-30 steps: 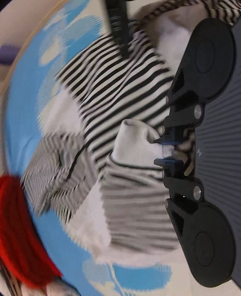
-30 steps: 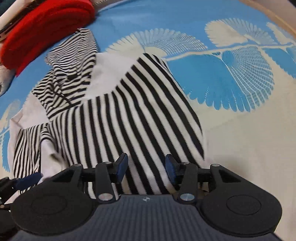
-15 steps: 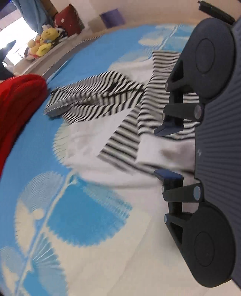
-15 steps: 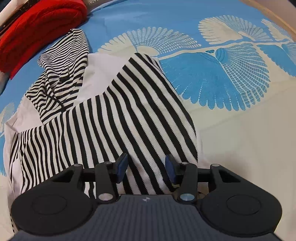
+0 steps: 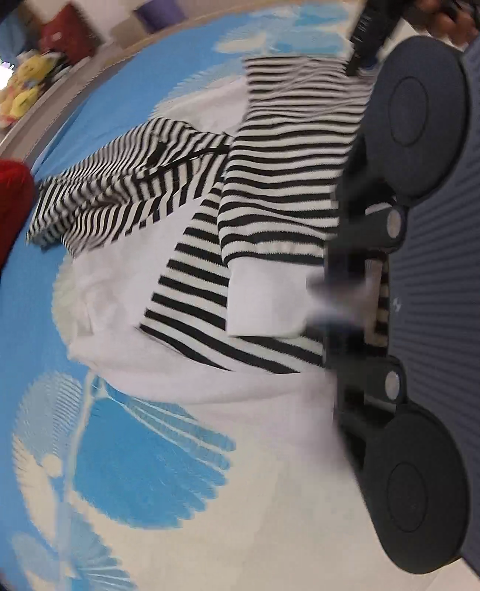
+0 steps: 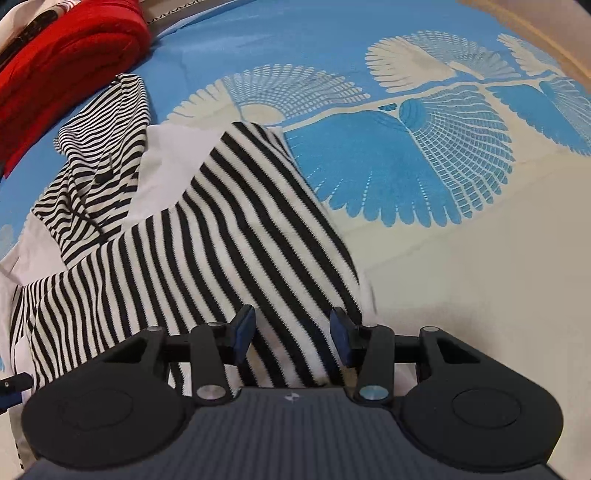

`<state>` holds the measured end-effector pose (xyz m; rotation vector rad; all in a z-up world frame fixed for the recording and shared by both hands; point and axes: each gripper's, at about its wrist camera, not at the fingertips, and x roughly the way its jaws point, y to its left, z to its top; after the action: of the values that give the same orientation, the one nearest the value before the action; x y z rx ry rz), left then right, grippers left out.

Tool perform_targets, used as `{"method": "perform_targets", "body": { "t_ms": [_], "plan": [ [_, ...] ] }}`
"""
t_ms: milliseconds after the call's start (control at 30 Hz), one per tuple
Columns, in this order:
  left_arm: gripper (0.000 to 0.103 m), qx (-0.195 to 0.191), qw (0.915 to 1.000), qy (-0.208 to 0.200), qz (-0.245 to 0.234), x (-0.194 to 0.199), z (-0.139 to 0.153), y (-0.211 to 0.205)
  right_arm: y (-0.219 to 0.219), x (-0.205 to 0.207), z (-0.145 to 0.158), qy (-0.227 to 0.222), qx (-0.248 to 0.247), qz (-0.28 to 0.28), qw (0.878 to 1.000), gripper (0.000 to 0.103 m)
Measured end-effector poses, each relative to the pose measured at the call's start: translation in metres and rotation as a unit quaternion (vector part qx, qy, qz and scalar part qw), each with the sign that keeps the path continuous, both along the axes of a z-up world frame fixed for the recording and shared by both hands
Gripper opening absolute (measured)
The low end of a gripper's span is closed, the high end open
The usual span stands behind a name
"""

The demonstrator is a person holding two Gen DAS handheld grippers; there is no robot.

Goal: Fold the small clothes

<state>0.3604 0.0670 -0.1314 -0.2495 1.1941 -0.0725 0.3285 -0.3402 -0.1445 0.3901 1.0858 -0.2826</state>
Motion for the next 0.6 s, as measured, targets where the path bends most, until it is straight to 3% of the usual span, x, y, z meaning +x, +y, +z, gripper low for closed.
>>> {"method": "perform_targets", "body": {
  "t_ms": [67,200,267,433,500,600],
  "plan": [
    [0.001,0.033,0.999,-0.03,-0.01,-0.004,0.012,-0.005,0.0,0.0,-0.001,0.001,0.001,-0.005,1.0,0.047],
    [0.001,0.003,0.9975,-0.07,0.01,-0.013,0.043,0.008,0.004,-0.001,0.008,-0.008,-0.003,-0.013,1.0,0.047],
    [0.001,-0.005,0.9977,-0.065,0.019,-0.017,0.047,0.013,0.004,-0.001,0.009,-0.011,-0.006,-0.01,1.0,0.047],
    [0.006,0.017,0.9996,0.002,0.024,-0.013,0.023,0.015,-0.006,-0.002,-0.001,0.01,-0.02,-0.041,0.999,0.046],
    [0.011,0.018,0.9992,-0.025,0.024,-0.015,0.03,0.015,-0.007,-0.004,0.004,0.006,-0.02,-0.052,0.998,0.046],
    [0.016,-0.015,0.9986,-0.05,-0.005,-0.018,0.036,0.01,-0.002,-0.008,0.016,-0.019,-0.014,-0.048,0.999,0.047]
  ]
}}
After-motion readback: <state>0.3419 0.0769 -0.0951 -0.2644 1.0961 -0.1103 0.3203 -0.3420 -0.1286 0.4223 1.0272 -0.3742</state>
